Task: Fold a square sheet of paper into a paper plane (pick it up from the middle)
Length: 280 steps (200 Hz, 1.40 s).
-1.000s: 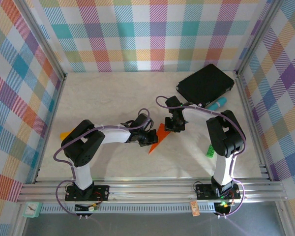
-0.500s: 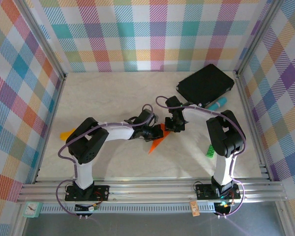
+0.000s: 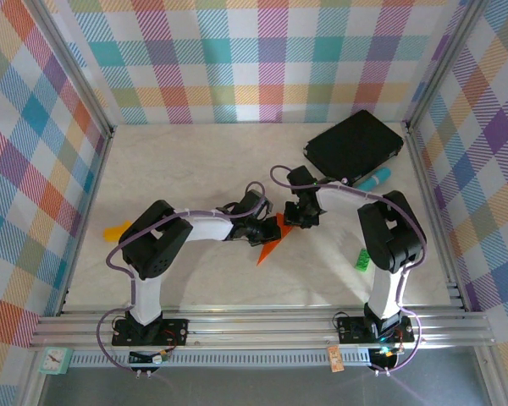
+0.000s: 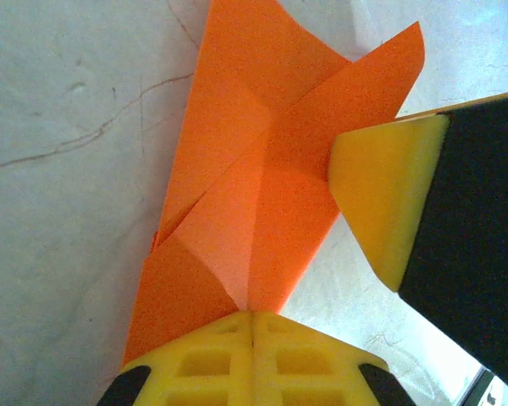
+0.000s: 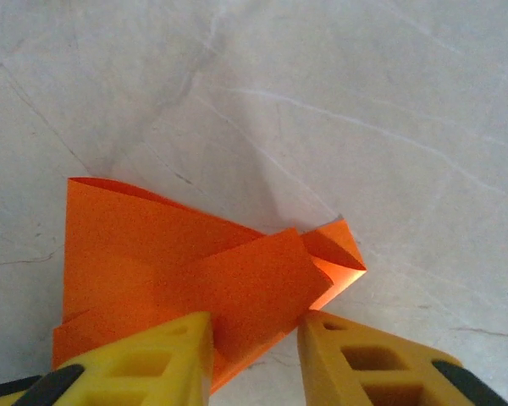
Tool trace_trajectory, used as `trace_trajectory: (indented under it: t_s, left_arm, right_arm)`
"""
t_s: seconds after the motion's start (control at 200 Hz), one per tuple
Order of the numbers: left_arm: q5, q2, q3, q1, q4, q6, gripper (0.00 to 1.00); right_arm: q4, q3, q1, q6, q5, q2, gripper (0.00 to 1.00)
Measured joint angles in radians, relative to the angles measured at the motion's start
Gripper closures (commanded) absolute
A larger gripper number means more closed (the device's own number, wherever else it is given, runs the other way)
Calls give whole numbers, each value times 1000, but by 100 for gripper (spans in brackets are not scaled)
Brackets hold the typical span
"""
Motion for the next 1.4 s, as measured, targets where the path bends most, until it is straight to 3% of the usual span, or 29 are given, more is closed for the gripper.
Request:
trace_trajectory:
  t_s: [0.2, 0.425, 0.55, 1.05, 1.4]
  left_arm:
    - [10, -5, -45, 1, 79, 0, 100]
    - [10, -8, -65, 1, 112, 3, 100]
    - [10, -8, -65, 1, 112, 3, 100]
    - [7, -11, -73, 1, 124, 3, 100]
    - [3, -15, -85, 1, 138, 0, 100]
  right_arm:
    - [27, -69, -9, 7, -29, -132, 65]
    - [126, -129, -10, 46, -134, -183, 88]
    - [154, -147, -10, 64, -188, -159, 96]
    - [256, -172, -18, 111, -217, -57, 100]
    - [343, -227, -82, 107, -286, -55, 100]
